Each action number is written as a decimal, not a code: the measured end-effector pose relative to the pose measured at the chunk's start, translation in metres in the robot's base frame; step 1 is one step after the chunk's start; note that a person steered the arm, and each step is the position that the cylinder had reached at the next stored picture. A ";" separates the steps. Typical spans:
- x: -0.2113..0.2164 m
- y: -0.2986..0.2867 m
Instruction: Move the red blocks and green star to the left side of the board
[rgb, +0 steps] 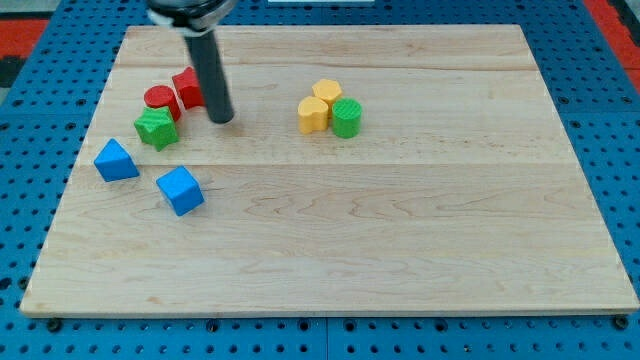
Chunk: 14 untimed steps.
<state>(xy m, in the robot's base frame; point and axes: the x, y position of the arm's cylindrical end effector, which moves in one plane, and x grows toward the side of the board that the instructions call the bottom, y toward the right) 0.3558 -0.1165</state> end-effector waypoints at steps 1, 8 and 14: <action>-0.027 -0.039; -0.020 -0.074; 0.050 -0.091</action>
